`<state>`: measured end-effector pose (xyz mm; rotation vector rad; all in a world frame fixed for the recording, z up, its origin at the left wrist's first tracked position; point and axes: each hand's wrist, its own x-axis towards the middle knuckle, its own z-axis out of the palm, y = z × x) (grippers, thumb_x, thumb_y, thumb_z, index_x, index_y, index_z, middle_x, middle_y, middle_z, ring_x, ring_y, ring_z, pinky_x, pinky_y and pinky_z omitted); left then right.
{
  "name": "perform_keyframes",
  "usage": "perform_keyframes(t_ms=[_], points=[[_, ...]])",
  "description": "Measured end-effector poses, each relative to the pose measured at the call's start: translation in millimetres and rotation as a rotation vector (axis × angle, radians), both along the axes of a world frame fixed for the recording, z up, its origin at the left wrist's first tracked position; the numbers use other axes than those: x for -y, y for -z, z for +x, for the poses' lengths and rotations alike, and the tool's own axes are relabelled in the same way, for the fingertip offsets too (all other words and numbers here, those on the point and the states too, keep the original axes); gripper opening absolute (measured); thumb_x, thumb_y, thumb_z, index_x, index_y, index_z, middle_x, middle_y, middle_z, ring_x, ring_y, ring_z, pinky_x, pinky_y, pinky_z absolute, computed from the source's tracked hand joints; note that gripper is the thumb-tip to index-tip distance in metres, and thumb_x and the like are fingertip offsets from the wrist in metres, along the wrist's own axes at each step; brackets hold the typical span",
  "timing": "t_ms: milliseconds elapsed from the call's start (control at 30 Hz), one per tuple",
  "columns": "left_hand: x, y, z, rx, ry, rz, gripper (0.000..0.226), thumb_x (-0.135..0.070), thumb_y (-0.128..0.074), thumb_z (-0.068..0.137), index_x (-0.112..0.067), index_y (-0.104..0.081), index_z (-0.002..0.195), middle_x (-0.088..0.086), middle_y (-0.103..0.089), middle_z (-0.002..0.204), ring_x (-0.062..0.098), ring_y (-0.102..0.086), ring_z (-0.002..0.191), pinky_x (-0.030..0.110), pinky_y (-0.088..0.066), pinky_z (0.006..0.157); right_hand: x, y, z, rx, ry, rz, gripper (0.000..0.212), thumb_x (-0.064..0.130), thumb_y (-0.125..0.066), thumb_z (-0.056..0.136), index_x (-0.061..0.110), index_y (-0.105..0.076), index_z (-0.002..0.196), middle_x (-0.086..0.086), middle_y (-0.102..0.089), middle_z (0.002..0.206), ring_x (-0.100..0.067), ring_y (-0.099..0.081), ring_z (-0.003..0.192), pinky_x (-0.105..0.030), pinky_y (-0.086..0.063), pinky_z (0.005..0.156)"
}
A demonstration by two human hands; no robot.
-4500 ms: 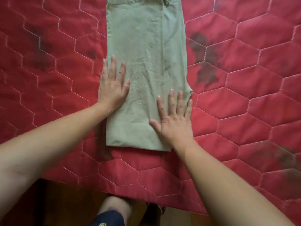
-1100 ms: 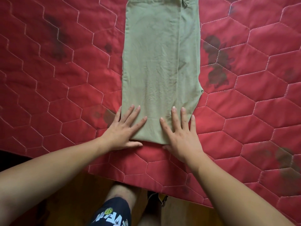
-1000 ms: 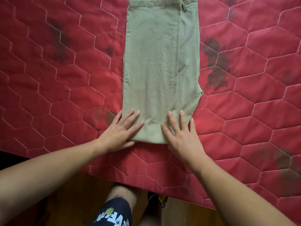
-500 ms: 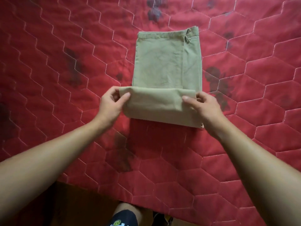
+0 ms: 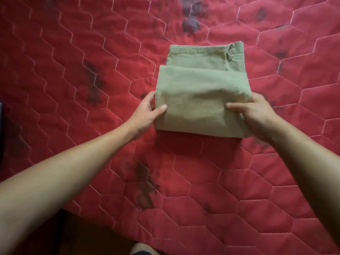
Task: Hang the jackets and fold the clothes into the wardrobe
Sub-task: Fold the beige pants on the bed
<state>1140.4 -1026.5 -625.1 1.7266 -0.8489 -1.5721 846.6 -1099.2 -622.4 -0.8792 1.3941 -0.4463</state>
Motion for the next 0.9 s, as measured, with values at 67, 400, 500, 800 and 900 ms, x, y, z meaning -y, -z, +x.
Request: perform_keyframes(t_ms=[67,400,500,800,900], points=[[23,-2,-4,0.066,-0.061,-0.125,0.03,0.001,-0.055,0.101,-0.021,-0.048,0.12,-0.002,-0.075,0.099,0.012,-0.073,0.088,0.029,-0.06,0.072,23,-3,4,-0.012,0.031,-0.099,0.021,0.003,-0.073,0.087,0.016,-0.073,0.102,0.001,-0.078,0.097,-0.018,-0.074,0.093,-0.04,-0.06,0.09],[64,41,-14,0.315,-0.108,-0.017,0.029,-0.007,-0.055,0.1,-0.022,-0.044,0.123,0.004,-0.07,0.101,0.012,-0.067,0.082,0.029,-0.056,0.077,21,34,-9,-0.198,-0.052,0.12,0.027,0.01,-0.078,0.082,0.015,-0.072,0.108,-0.007,-0.076,0.105,-0.022,-0.074,0.084,-0.033,-0.058,0.065],[61,38,-4,0.249,-0.029,-0.025,0.038,-0.003,-0.048,0.1,-0.027,-0.041,0.129,0.013,-0.07,0.112,0.018,-0.069,0.088,0.035,-0.058,0.081,9,29,-12,-0.106,-0.022,0.081,0.026,-0.001,-0.074,0.083,0.015,-0.073,0.104,-0.001,-0.076,0.097,-0.012,-0.071,0.074,-0.021,-0.055,0.055],[84,48,-5,0.444,0.001,-0.123,0.041,-0.007,-0.05,0.099,-0.009,-0.045,0.14,0.006,-0.066,0.127,0.014,-0.067,0.109,0.042,-0.051,0.104,34,34,3,-0.497,-0.118,-0.206,0.036,0.025,-0.071,0.085,0.014,-0.062,0.118,-0.007,-0.07,0.113,-0.032,-0.065,0.107,-0.044,-0.052,0.091],[85,47,-13,0.744,0.063,-0.119,0.068,-0.021,-0.056,0.095,-0.018,-0.029,0.157,0.006,-0.055,0.14,0.022,-0.059,0.121,0.042,-0.046,0.106,23,39,8,-0.772,-0.22,-0.329,0.065,0.031,-0.069,0.088,0.012,-0.039,0.143,-0.02,-0.05,0.138,-0.042,-0.046,0.128,-0.052,-0.04,0.104]])
